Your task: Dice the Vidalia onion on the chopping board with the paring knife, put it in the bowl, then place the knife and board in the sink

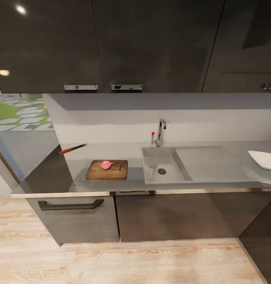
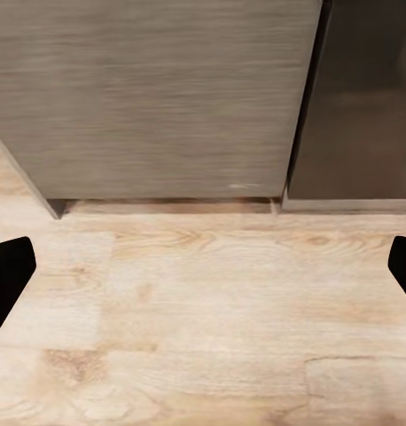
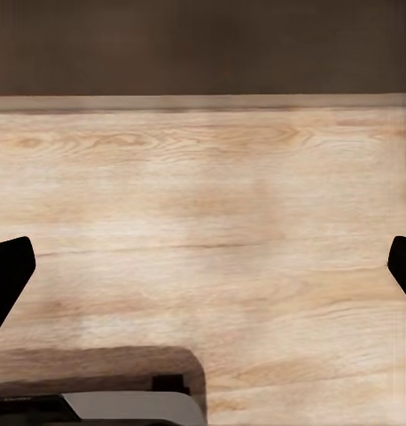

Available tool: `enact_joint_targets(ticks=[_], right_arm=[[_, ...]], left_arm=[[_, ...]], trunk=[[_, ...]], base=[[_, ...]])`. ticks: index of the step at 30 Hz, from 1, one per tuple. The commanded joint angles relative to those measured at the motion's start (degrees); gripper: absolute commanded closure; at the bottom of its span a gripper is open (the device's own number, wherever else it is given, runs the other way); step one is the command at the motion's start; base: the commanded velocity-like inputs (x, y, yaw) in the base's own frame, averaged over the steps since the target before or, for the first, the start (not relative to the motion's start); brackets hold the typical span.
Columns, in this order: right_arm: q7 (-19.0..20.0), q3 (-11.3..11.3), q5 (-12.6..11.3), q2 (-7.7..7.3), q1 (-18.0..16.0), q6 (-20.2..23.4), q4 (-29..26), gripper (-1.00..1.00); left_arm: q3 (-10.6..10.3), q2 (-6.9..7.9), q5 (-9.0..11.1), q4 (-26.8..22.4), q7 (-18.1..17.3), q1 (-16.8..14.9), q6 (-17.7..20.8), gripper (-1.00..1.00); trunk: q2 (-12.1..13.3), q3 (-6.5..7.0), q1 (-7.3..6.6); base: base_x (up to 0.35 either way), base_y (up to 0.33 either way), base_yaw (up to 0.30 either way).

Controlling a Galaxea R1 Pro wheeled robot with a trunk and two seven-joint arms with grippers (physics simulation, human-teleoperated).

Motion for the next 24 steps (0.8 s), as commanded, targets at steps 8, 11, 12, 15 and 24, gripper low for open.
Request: enact_joint_targets(ticks=[8, 11, 12, 15, 24], right_arm=[[-0.1, 0.1, -0.4, -0.29, -0.1, -0.4, 0.4, -1.00], [-0.2, 0.1, -0.4, -0.15, -0.1, -0.4, 0.6, -1.00], [-0.2, 0.1, -0.4, -0.14, -0.1, -0.4, 0.6, -1.00], [-0.2, 0.1, -0.4, -0.11, -0.1, -0.4, 0.8, -1.00], [-0.2, 0.1, -0.4, -0.10, -0.1, -0.4, 1.0, -1.00]], left_arm=[[-0.3, 0.01, 0.5, 4.9, 0.5, 0.0, -8.1, -1.00], [-0.2, 0.03, 0.6, 5.5, 0.5, 0.0, -8.7, -1.00], [-0.2, 0.03, 0.6, 5.6, 0.5, 0.0, -8.8, -1.00], [-0.2, -0.03, 0.6, 5.8, 0.5, 0.0, -8.9, -1.00], [-0.1, -0.09, 0.7, 7.1, 0.5, 0.0, -8.9, -1.00]], trunk=[[-0.1, -0.09, 0.04], [-0.1, -0.09, 0.04], [-0.1, -0.09, 0.04], [-0.1, -0.05, 0.04], [-0.1, 0.37, 0.04]], base=[[0.000, 0.000, 0.000], [0.000, 0.000, 0.000], [0.000, 0.000, 0.000], [0.000, 0.000, -0.046], [0.000, 0.000, -0.163]])
